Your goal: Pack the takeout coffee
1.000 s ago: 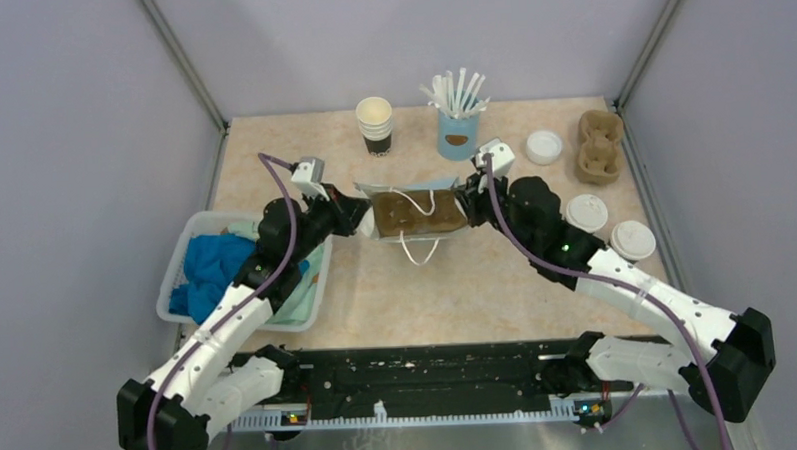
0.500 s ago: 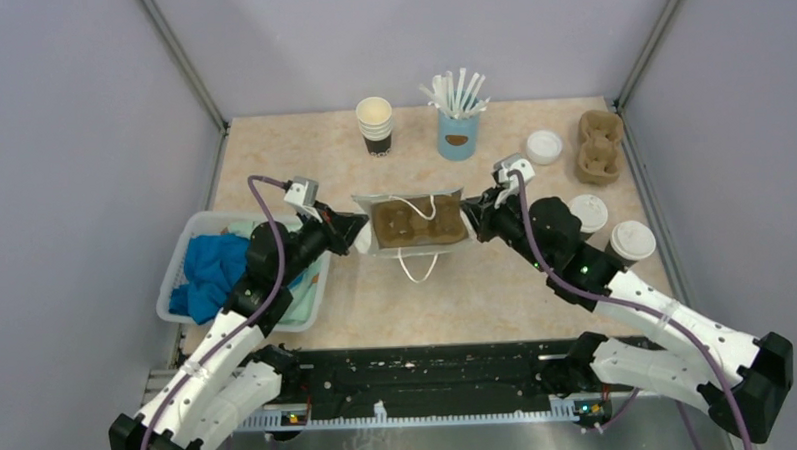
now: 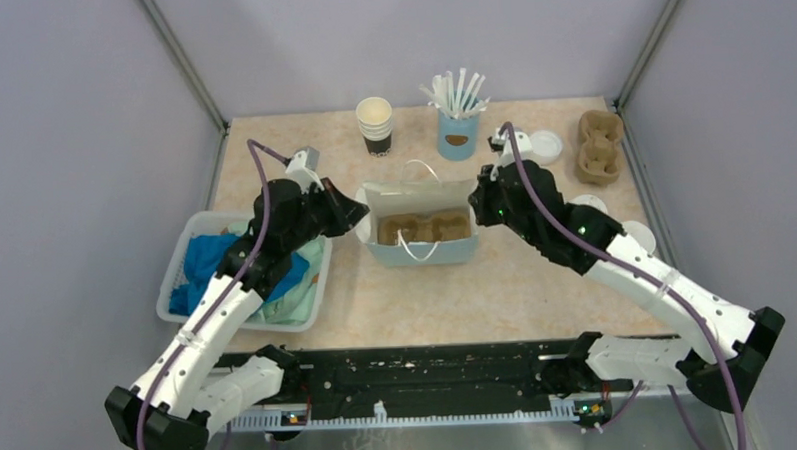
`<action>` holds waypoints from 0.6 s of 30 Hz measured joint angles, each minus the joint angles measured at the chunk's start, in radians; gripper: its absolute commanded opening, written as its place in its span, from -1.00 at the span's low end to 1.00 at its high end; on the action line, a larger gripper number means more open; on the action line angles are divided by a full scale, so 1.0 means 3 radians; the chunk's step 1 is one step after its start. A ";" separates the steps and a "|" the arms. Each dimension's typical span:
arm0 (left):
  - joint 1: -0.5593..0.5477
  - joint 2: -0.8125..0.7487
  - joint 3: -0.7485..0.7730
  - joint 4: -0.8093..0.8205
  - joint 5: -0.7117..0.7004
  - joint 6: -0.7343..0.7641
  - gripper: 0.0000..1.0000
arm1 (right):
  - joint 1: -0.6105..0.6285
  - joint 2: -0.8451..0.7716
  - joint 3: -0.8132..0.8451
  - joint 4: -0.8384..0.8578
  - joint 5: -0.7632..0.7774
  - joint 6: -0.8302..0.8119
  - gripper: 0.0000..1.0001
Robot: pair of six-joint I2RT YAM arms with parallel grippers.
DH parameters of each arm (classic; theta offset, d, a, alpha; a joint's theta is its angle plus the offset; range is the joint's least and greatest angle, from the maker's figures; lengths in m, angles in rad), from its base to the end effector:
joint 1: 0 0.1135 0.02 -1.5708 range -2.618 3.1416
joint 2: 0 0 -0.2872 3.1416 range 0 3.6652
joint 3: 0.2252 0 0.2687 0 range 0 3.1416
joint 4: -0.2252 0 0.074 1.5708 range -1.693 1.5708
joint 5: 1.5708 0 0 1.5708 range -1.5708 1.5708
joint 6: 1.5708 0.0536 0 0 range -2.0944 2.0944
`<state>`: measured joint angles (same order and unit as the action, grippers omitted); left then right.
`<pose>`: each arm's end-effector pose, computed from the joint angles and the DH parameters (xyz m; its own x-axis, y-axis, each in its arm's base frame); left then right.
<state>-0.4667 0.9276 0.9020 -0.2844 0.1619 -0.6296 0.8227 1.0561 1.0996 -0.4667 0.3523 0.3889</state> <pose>0.2033 -0.1121 0.3579 -0.5624 -0.3674 -0.7408 0.3093 0.7374 -0.6005 0.1843 0.1714 0.3838 -0.4382 0.0510 -0.8974 -0.3326 0.9183 0.2146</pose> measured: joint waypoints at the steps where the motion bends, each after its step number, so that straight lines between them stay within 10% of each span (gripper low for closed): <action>1: 0.0001 0.0037 0.0092 -0.0126 0.0018 -0.0062 -0.91 | 0.0000 0.0097 0.0173 -0.0172 0.0034 0.0086 -0.92; 4: 0.0001 0.0167 0.0435 -0.0567 0.0081 -0.0285 -0.56 | 0.0000 0.0383 0.0680 -0.0664 0.0116 0.0351 -0.63; 8: 0.0000 0.0408 0.0992 -0.1180 0.0168 -0.0472 0.04 | 0.0000 0.0651 0.1198 -0.1167 0.0072 0.0712 0.24; 18: 0.0001 0.0718 0.1625 -0.2027 0.0183 -0.0313 0.52 | -0.0167 0.0463 0.1745 -0.2108 0.0097 0.0678 0.79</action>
<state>-0.4664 1.1431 1.3895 -0.8925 0.2169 -0.7235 0.7727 1.1950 1.6230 -1.0992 0.3813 0.5922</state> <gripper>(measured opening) 0.720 0.844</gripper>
